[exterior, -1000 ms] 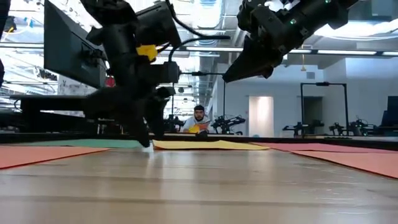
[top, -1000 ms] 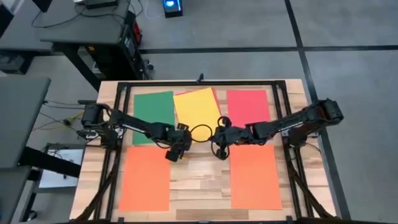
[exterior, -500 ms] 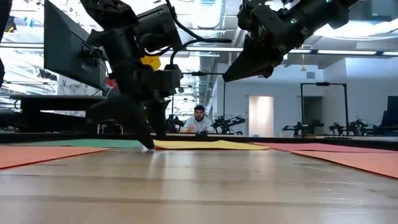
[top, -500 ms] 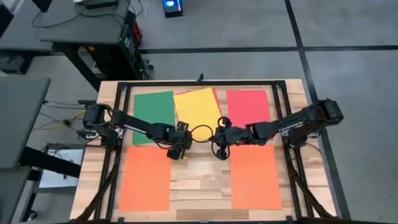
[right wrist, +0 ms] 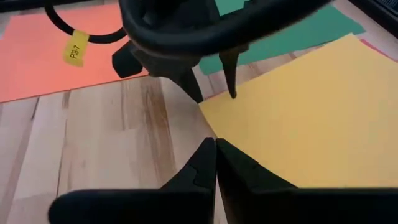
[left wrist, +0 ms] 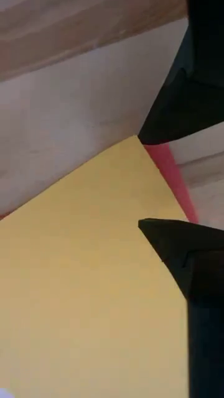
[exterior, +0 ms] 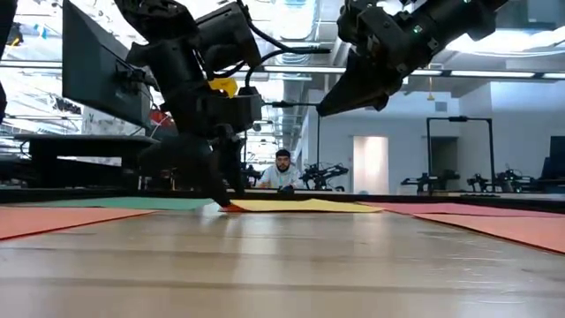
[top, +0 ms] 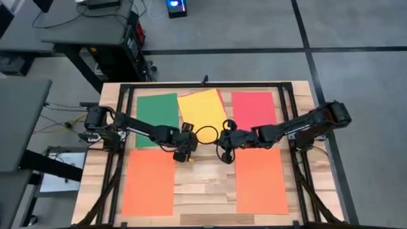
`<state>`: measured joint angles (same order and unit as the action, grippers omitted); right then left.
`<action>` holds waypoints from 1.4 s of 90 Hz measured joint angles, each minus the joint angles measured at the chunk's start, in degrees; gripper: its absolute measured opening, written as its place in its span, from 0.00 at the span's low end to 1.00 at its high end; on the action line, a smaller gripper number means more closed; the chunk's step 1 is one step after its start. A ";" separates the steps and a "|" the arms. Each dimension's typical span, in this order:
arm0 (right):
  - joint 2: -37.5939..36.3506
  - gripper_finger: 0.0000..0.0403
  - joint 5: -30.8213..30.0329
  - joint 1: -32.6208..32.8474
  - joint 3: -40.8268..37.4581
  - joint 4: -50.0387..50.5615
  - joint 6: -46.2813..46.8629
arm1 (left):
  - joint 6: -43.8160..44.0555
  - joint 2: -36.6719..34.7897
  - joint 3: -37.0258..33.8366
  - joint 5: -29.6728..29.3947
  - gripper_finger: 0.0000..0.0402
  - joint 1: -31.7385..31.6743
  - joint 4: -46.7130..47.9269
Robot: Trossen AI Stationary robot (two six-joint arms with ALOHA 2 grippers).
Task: Organize paper
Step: Put the yellow paper on the bottom center of the table
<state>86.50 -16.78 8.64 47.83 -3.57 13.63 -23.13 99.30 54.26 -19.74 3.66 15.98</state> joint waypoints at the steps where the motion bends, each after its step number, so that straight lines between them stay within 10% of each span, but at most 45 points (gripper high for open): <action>1: 0.00 0.00 0.00 0.00 0.00 0.00 0.00 | -0.08 -0.01 0.00 -0.12 0.47 0.00 -0.03; 60: 0.00 0.00 0.00 -0.02 0.00 0.02 -0.04 | -0.58 -0.34 0.00 -2.83 0.46 -1.90 -1.10; 126: 0.00 0.00 -0.02 -0.02 0.00 0.20 -0.16 | -3.54 4.18 0.00 -2.17 0.00 -2.05 -7.51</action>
<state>86.50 -16.80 8.62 47.83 -3.38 13.47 -26.67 103.48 54.26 -21.90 1.61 8.47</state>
